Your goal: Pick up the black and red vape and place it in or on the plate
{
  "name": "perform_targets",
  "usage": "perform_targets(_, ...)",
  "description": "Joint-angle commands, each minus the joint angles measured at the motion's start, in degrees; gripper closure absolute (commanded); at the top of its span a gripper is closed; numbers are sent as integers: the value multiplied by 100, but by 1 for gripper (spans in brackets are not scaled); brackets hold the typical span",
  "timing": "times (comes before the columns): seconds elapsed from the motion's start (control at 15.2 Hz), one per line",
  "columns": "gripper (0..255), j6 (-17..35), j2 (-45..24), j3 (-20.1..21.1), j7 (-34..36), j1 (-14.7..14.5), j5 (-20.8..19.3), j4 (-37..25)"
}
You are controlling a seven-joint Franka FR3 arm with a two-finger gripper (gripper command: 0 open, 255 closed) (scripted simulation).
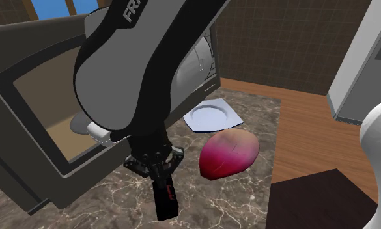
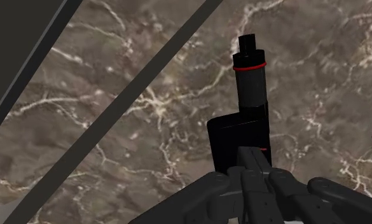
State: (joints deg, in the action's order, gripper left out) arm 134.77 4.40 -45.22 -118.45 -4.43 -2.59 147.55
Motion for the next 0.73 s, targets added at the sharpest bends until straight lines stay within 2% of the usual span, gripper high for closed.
perform_targets(0.0, 255, 0, 0, 0, 0, 0, 0, 0)
perform_targets(0.07, 0, 0, 0, 0, 0, 0, 0, 0)
perform_targets(0.13, 0, 426, 301, 60, 585, 145, -708, 236)
perform_targets(0.2, 0, 702, 491, 162, 1027, 320, -1246, 393)
perform_targets(0.66, 0, 1444, -250, 40, 518, 164, -559, 520)
